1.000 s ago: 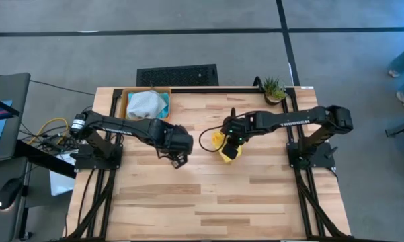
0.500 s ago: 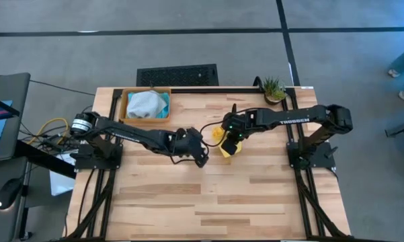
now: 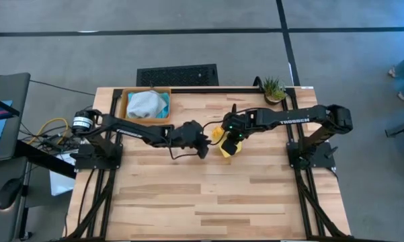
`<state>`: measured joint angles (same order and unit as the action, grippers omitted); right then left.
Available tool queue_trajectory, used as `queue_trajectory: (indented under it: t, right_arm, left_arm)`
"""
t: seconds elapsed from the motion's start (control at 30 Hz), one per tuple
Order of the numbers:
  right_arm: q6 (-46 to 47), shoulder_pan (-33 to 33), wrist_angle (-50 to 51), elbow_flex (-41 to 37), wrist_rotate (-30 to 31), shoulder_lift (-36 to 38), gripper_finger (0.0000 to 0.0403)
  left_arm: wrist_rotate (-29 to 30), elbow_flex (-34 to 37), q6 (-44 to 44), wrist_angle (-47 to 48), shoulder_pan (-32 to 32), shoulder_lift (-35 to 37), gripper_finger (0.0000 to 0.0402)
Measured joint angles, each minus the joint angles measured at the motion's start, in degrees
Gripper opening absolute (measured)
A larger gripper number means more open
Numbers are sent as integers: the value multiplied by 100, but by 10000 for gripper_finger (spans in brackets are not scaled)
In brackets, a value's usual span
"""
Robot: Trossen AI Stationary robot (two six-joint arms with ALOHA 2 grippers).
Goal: Fold microfiber towels
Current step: Put the yellow microfiber towel into the orange bin
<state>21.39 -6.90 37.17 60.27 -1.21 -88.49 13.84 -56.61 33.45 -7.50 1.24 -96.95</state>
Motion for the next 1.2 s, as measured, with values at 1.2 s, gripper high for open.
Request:
queue_trajectory:
  t: [1.2]
  right_arm:
    - [13,0,-37,238,2,7,8]
  left_arm:
    - [-796,152,-1493,-2157,261,-824,130]
